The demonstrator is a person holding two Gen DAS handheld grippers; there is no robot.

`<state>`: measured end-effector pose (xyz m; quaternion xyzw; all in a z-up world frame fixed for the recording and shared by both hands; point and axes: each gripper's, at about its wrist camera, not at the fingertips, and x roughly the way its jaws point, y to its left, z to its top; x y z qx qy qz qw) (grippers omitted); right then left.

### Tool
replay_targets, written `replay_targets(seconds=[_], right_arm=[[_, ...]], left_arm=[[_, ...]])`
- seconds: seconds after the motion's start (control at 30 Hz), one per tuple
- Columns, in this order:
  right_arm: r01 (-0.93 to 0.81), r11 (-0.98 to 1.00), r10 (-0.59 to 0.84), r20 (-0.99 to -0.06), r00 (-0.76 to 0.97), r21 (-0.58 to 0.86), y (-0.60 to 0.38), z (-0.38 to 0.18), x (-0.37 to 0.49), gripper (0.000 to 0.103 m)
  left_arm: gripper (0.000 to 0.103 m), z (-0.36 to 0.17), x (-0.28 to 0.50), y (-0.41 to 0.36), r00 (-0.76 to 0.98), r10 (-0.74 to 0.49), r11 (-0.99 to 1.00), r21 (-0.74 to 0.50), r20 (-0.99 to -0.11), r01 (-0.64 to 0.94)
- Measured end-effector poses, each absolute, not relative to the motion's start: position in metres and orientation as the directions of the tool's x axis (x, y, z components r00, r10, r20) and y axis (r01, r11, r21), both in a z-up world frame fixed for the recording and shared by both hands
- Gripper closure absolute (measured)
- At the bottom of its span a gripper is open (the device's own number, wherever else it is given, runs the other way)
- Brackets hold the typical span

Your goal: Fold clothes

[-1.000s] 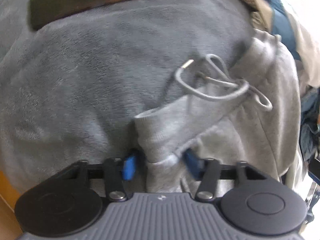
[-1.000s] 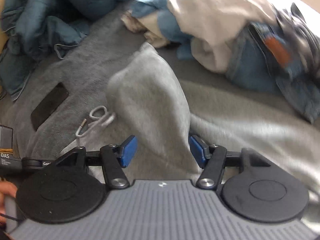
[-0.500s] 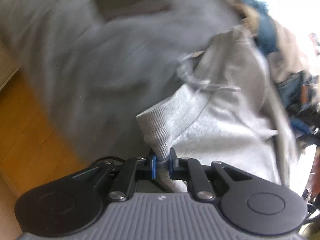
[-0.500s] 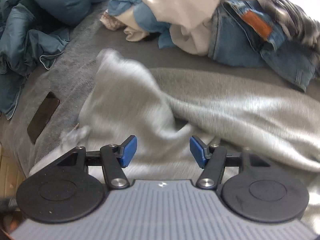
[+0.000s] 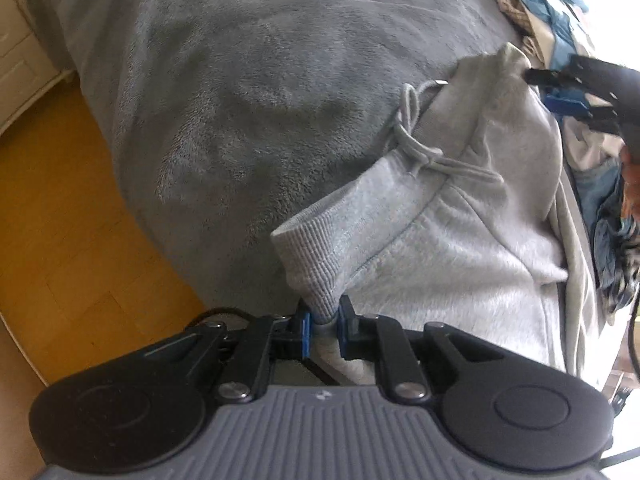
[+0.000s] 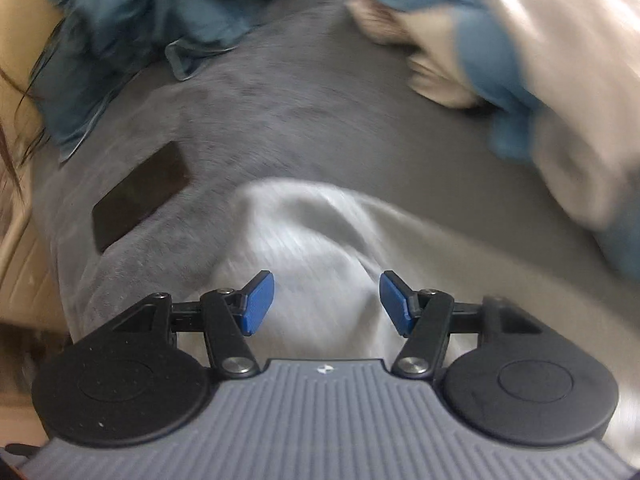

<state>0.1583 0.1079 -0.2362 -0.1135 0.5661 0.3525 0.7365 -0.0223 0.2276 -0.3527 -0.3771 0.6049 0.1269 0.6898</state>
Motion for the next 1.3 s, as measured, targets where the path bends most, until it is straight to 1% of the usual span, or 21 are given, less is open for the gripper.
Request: replay_targets(seconds=[0.03, 0.13, 0.27, 0.33, 0.37, 0.4, 0.43, 0.47, 0.5, 0.6, 0.7, 0.77, 0.8, 0.87, 0.93, 0.97, 1.03, 1.13, 1.2, 1.23, 1.3], right_arm=[[-0.673, 0.702, 0.382, -0.92, 0.081, 0.232, 0.123, -0.24, 0.164, 0.044], [-0.704, 0.662, 0.364, -0.932, 0.004, 0.256, 0.166, -0.254, 0.18, 0.037], [-0.728, 0.647, 0.259, -0.963, -0.07, 0.227, 0.211, -0.281, 0.187, 0.033], [-0.77, 0.613, 0.179, -0.98, -0.082, 0.177, 0.224, -0.295, 0.181, 0.036], [-0.801, 0.581, 0.163, -0.985, -0.062, 0.147, 0.224, -0.297, 0.175, 0.047], [-0.826, 0.55, 0.161, -0.986, -0.041, 0.124, 0.223, -0.296, 0.169, 0.061], [-0.831, 0.542, 0.178, -0.983, -0.031, 0.124, 0.218, -0.291, 0.167, 0.07], [-0.82, 0.553, 0.214, -0.977, -0.029, 0.145, 0.209, -0.283, 0.166, 0.082], [-0.8, 0.571, 0.269, -0.963, -0.03, 0.184, 0.194, -0.271, 0.167, 0.087], [-0.709, 0.608, 0.487, -0.873, -0.022, 0.357, 0.131, -0.219, 0.168, 0.089], [-0.657, 0.602, 0.639, -0.767, 0.058, 0.453, 0.05, -0.167, 0.148, 0.089], [-0.616, 0.609, 0.696, -0.709, 0.112, 0.5, -0.012, -0.148, 0.131, 0.089], [-0.583, 0.629, 0.701, -0.699, 0.141, 0.514, -0.043, -0.144, 0.123, 0.089], [-0.493, 0.703, 0.662, -0.724, 0.193, 0.512, -0.1, -0.15, 0.106, 0.087], [-0.381, 0.808, 0.548, -0.81, 0.208, 0.449, -0.143, -0.176, 0.088, 0.081], [-0.318, 0.855, 0.483, -0.851, 0.206, 0.409, -0.161, -0.194, 0.079, 0.077], [-0.204, 0.906, 0.406, -0.898, 0.171, 0.371, -0.19, -0.227, 0.063, 0.072], [-0.023, 0.905, 0.423, -0.892, 0.16, 0.425, -0.219, -0.248, 0.044, 0.07], [0.061, 0.876, 0.455, -0.862, 0.222, 0.478, -0.234, -0.242, 0.032, 0.059], [0.105, 0.862, 0.459, -0.852, 0.253, 0.496, -0.24, -0.237, 0.026, 0.057], [0.201, 0.826, 0.457, -0.834, 0.31, 0.527, -0.251, -0.228, 0.015, 0.051]], left_arm=[[0.089, -0.353, -0.024, 0.227, 0.238, -0.278, 0.683, -0.366, -0.931, -0.632], [0.09, -0.351, -0.026, 0.224, 0.244, -0.263, 0.697, -0.359, -0.933, -0.621], [0.09, -0.341, -0.029, 0.214, 0.268, -0.23, 0.757, -0.345, -0.936, -0.555], [0.09, -0.332, -0.029, 0.21, 0.292, -0.207, 0.801, -0.333, -0.934, -0.498], [0.09, -0.326, -0.028, 0.207, 0.309, -0.194, 0.826, -0.325, -0.931, -0.46], [0.09, -0.319, -0.028, 0.203, 0.331, -0.181, 0.855, -0.314, -0.926, -0.412], [0.09, -0.312, -0.027, 0.198, 0.355, -0.168, 0.886, -0.298, -0.92, -0.354], [0.09, -0.304, -0.027, 0.19, 0.38, -0.156, 0.92, -0.274, -0.912, -0.279], [0.09, -0.296, -0.027, 0.182, 0.407, -0.148, 0.949, -0.246, -0.901, -0.199], [0.09, -0.275, -0.034, 0.156, 0.475, -0.167, 0.985, -0.162, -0.864, 0.053], [0.09, -0.26, -0.045, 0.13, 0.508, -0.227, 0.954, -0.085, -0.831, 0.289], [0.09, -0.261, -0.051, 0.111, 0.494, -0.272, 0.911, -0.055, -0.826, 0.408], [0.09, -0.263, -0.054, 0.104, 0.479, -0.292, 0.89, -0.051, -0.828, 0.453], [0.09, -0.268, -0.06, 0.091, 0.452, -0.317, 0.853, -0.042, -0.834, 0.52], [0.09, -0.277, -0.063, 0.079, 0.419, -0.327, 0.82, -0.035, -0.847, 0.571], [0.09, -0.281, -0.064, 0.074, 0.404, -0.328, 0.803, -0.027, -0.854, 0.595], [0.09, -0.289, -0.067, 0.065, 0.387, -0.323, 0.766, 0.001, -0.864, 0.643], [0.09, -0.292, -0.069, 0.063, 0.367, -0.313, 0.727, 0.028, -0.876, 0.686], [0.09, -0.292, -0.074, 0.06, 0.365, -0.301, 0.696, 0.059, -0.881, 0.715], [0.09, -0.292, -0.077, 0.06, 0.367, -0.297, 0.678, 0.076, -0.882, 0.731], [0.09, -0.289, -0.081, 0.056, 0.369, -0.295, 0.64, 0.104, -0.882, 0.761]])
